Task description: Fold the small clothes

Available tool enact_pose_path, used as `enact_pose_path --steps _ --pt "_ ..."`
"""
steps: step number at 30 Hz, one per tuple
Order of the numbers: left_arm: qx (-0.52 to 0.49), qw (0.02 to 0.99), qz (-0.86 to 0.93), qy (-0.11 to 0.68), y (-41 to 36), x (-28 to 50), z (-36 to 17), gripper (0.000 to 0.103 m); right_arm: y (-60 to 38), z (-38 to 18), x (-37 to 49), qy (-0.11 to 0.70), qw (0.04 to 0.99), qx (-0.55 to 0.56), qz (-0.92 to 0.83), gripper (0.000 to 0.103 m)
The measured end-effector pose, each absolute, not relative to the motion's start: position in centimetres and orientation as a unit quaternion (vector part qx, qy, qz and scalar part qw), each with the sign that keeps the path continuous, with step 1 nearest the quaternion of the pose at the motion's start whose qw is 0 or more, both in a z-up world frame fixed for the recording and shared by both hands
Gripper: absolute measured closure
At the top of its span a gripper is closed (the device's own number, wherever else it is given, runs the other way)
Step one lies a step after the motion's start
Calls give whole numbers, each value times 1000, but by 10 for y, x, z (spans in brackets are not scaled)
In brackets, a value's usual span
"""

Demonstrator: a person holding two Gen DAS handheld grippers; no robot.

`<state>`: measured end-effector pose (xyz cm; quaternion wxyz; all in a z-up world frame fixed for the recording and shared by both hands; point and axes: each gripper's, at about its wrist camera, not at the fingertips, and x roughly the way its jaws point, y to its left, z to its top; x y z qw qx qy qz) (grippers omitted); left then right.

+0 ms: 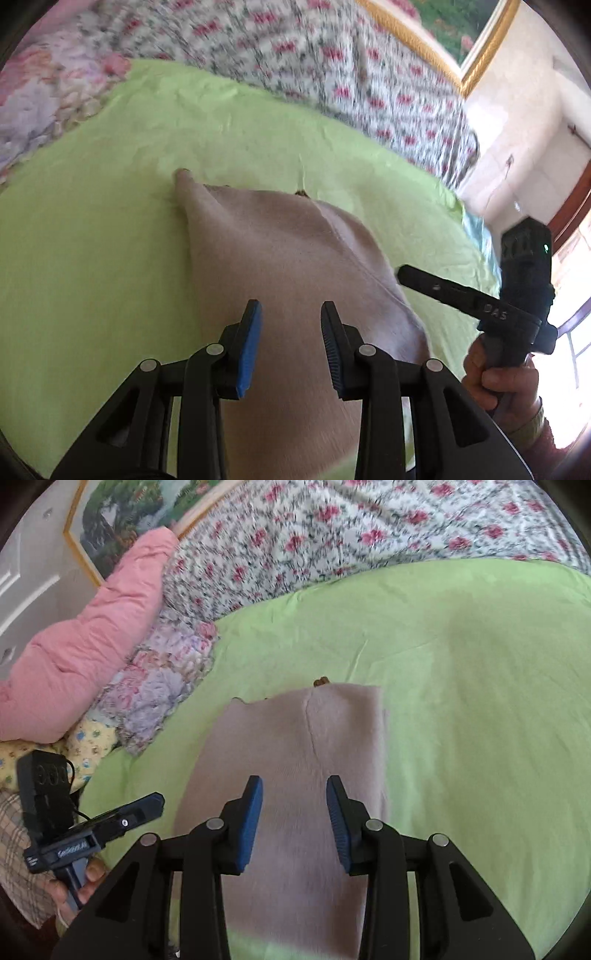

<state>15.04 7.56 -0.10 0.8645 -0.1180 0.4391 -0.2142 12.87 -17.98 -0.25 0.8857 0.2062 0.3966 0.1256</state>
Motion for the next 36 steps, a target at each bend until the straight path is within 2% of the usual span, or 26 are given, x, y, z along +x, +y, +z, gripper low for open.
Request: enact_pose_path --steps 3,5,6,8,13,22,26,30,32,36 --pt "-102 855 -211 463 68 183 -14 73 -181 -20 150 420 878 197 115 66" --pt "-95 841 -201 493 66 198 -29 83 -185 -35 162 443 872 186 97 66" --pt "-93 837 -201 501 65 202 -38 84 -190 -45 165 456 866 187 88 68" --pt "-95 841 -205 491 64 199 -54 84 -198 -60 170 461 860 195 95 69" --pt "-96 841 -216 486 72 196 -55 84 -203 -63 167 444 868 198 103 70" --pt "-82 865 -239 434 77 119 -8 85 -196 -20 110 398 885 208 124 67" --pt "-94 854 -263 438 79 78 -13 85 -179 -9 76 387 889 196 147 67" --pt "-90 847 -253 460 84 60 -39 85 -170 -23 50 408 884 176 143 67" --pt "-95 840 -249 472 87 58 -51 89 -169 -41 44 434 878 160 124 67" --pt "-76 845 -243 470 84 48 -50 88 -170 -59 36 433 883 141 115 68"
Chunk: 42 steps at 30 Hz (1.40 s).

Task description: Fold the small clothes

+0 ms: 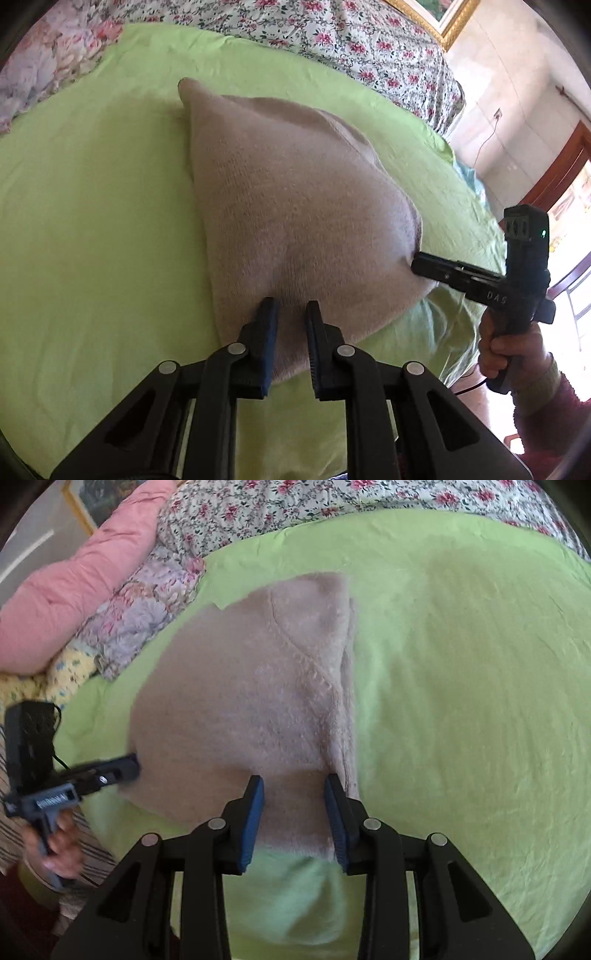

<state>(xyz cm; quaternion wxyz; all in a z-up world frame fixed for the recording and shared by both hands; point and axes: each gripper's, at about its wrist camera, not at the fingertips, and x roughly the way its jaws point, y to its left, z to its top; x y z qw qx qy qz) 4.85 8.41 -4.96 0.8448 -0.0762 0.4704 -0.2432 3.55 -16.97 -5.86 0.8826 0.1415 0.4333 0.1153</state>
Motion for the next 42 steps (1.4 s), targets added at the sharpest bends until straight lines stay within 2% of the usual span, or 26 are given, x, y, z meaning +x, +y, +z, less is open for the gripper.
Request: enact_pose_path --steps 5,8,14,16,17,18,20,28,32,35,39,41,42 --pt "-59 847 -237 471 85 35 -57 88 -165 -55 35 433 886 125 110 67" --pt "-88 842 -245 472 90 41 -63 88 -168 -69 39 439 881 134 110 68" --pt "-105 835 -245 482 98 41 -53 86 -170 -57 31 442 878 150 107 67" --pt "-119 834 -247 478 103 45 -42 80 -173 -50 28 436 876 173 114 67" --pt "-126 836 -245 474 106 50 -36 71 -176 -45 26 431 877 181 114 67" --pt "-131 837 -245 472 109 54 -33 56 -177 -41 25 425 879 184 113 67" --pt "-136 841 -225 472 113 75 -26 36 -177 -30 25 409 885 192 114 67" --pt "-198 823 -193 495 133 169 -36 36 -170 -16 48 388 894 192 117 67" --pt "-215 812 -191 509 134 216 -47 36 -204 -28 92 383 886 244 89 60" --pt "-248 797 -188 518 139 251 -58 36 -223 -42 137 400 864 284 112 59" --pt "-260 790 -183 524 135 290 -71 36 -226 -50 182 413 859 280 113 59" --pt "-262 793 -181 519 133 302 -78 43 -229 -55 198 416 853 293 119 59" --pt "-258 798 -182 513 132 308 -78 64 -230 -58 204 419 849 298 124 64"
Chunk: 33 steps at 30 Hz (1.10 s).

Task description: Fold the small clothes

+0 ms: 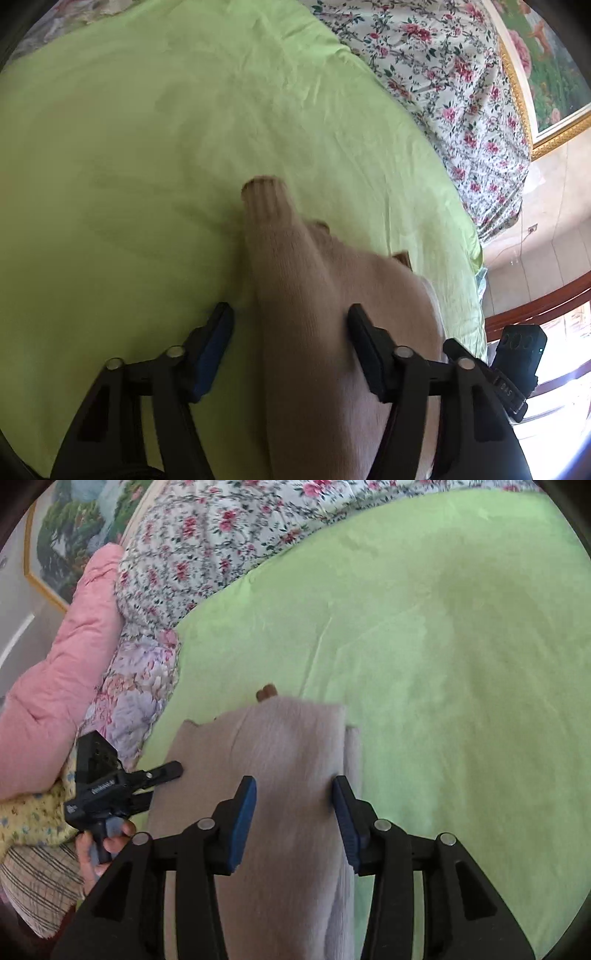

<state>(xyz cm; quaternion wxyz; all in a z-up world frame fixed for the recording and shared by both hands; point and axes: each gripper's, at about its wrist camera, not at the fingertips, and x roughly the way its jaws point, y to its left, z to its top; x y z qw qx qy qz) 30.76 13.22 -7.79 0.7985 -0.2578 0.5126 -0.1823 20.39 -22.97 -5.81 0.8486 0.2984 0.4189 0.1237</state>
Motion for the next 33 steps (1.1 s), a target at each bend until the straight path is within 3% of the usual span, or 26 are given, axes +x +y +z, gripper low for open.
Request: enact_pose_path --steps 1,2,5,7,10,14,17,18,23,26,33 --pt "-255 801 -185 510 130 311 -78 76 -231 -59 205 419 850 295 118 75" --pt "-249 805 -185 505 127 314 -74 79 -232 -57 205 415 853 294 117 95" --pt "-204 848 -177 455 117 307 -53 93 -242 -42 192 363 870 308 130 95" --pt "-187 863 -159 441 115 308 -48 95 -243 -42 187 359 877 298 118 95" --pt "-166 864 -117 460 114 326 -64 95 -230 -68 203 413 870 255 88 96" --pt "-150 865 -101 469 116 332 -73 95 -232 -67 203 412 866 269 84 92" --pt "-151 869 -89 463 124 325 -61 94 -235 -56 194 413 870 263 62 74" --pt "-152 870 -84 461 126 320 -55 94 -237 -52 190 409 872 264 59 73" --pt "-164 872 -96 450 134 280 -26 90 -238 -24 147 375 879 286 74 69" --pt "-158 876 -107 444 129 241 -12 81 -227 -12 116 363 881 290 88 64" --pt "-144 878 -125 439 120 150 -5 77 -202 -11 67 374 880 276 100 63"
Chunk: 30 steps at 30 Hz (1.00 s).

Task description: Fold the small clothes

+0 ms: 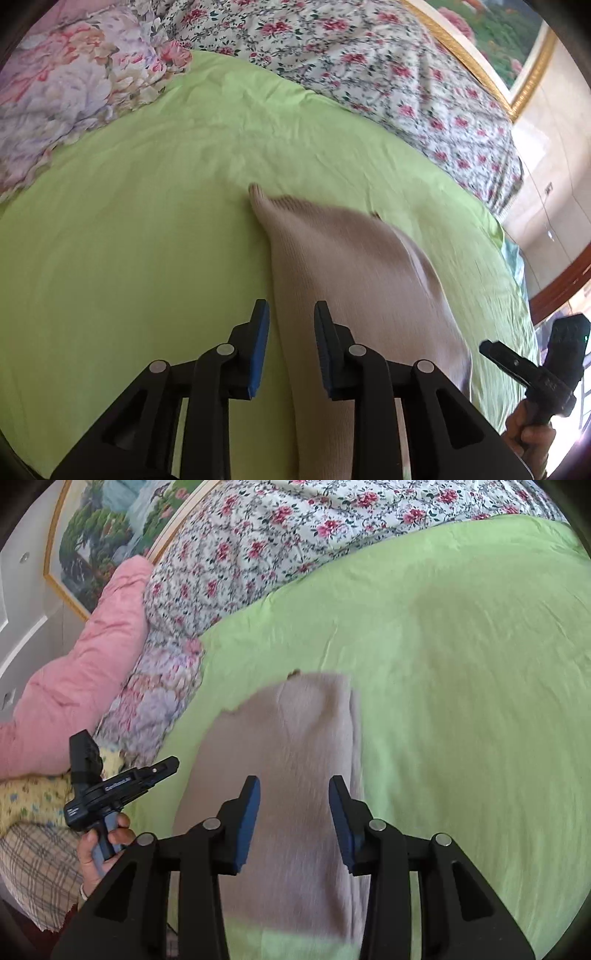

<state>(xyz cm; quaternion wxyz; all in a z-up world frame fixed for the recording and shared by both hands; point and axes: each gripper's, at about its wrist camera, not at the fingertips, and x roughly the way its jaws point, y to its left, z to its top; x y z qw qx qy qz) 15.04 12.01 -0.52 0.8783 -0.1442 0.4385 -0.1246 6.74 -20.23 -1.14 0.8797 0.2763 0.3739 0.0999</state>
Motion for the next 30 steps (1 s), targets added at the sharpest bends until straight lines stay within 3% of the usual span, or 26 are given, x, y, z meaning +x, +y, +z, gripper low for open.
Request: enact_pose_path --steps 4,8,11,22,28,30 --pt "-148 875 -127 443 119 111 -11 70 -198 -21 40 383 875 280 93 63" --pt "-139 879 -116 442 118 72 -17 54 -194 -26 20 387 874 281 85 61" --pt "-126 883 -109 440 117 50 -19 40 -187 -26 6 388 879 266 80 54" --pt "-66 889 -113 439 108 -13 -28 40 -158 -21 -37 382 901 194 67 45" --pt "-46 888 -118 441 104 -26 -32 32 -144 -24 -52 383 905 169 71 40" --pt "-41 888 -121 442 105 -30 -33 31 -139 -25 -58 384 906 161 73 34"
